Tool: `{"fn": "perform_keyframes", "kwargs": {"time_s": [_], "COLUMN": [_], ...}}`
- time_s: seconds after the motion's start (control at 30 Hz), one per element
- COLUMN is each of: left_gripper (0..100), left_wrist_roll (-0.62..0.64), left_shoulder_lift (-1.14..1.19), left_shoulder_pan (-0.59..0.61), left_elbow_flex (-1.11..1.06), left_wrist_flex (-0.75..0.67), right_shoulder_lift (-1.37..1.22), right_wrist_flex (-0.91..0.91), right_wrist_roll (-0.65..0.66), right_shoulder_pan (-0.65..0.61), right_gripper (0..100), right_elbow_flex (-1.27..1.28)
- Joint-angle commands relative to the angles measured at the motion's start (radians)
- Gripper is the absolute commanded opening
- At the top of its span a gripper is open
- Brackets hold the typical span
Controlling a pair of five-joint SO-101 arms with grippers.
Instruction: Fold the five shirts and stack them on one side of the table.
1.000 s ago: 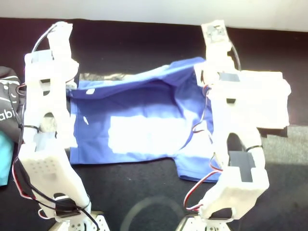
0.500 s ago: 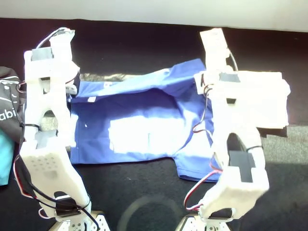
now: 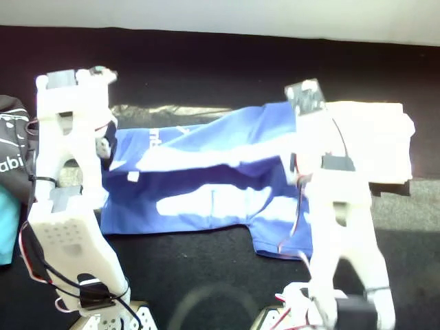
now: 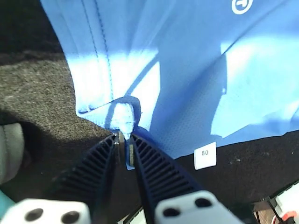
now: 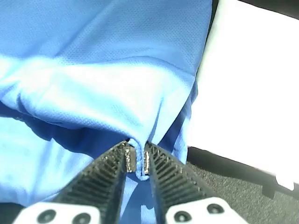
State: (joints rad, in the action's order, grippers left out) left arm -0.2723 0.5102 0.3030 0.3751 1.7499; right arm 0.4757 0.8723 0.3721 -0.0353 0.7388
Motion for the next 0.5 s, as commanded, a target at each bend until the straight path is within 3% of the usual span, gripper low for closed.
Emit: {"fn": "perform_keyframes", "kwargs": {"time_s": [0.0, 0.17, 0.47], "left_gripper": [1, 1, 1], "left_wrist_roll": [-0.008, -0.012, -0.006], "left_shoulder_lift": [-0.039, -0.191, -0.354], "left_shoulder_pan": [0.028, 0.031, -0.015], "left_elbow_flex": [-0.058, -0.205, -0.595], "left_wrist_flex": [0.011, 0.002, -0.241], "right_shoulder_lift": [0.202, 0.423, 0.684], "right_wrist_flex": [-0.013, 0.038, 0.183], "right_wrist_roll": [0.015, 0.037, 0.17], "right_shoulder_pan": [0.035, 0.061, 0.143], "right_gripper": [0.7, 0.7, 0.7], "right_elbow_flex": [0.139, 0.306, 0.397]}}
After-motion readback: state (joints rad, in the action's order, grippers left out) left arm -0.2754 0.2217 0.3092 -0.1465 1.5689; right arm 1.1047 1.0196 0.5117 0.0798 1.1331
